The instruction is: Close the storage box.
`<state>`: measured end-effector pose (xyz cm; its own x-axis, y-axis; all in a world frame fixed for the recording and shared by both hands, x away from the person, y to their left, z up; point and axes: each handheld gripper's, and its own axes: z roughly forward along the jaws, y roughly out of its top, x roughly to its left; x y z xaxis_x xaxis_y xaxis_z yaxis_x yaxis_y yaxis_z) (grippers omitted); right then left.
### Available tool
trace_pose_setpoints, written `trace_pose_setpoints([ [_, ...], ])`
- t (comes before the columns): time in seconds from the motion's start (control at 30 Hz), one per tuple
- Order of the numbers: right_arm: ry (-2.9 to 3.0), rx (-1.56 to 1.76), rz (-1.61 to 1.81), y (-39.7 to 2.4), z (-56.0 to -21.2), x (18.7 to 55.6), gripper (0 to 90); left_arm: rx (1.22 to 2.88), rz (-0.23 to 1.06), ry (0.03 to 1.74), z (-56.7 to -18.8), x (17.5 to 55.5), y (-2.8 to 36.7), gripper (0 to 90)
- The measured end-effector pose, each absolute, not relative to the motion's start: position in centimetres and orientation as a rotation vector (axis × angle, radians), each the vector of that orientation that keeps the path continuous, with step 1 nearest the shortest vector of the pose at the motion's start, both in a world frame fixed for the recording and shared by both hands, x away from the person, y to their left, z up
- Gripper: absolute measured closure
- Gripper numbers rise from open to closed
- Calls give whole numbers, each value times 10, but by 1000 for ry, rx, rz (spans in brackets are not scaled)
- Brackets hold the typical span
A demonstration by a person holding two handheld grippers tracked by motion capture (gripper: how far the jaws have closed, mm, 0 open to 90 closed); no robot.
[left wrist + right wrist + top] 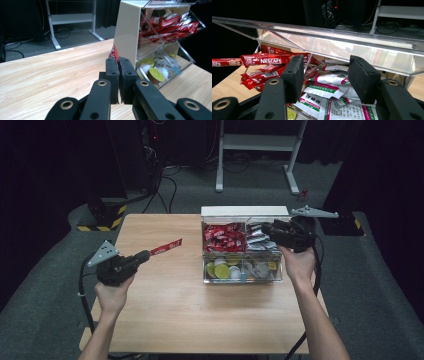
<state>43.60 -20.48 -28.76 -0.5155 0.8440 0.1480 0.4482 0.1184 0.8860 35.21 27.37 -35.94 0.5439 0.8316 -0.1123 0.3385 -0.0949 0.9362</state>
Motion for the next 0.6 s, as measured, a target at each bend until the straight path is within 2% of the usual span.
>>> trace_pose_setpoints([
  [0.6, 2011, 1254, 1364, -205, -288, 436, 468, 1682, 531, 1037, -383, 364, 267, 871],
])
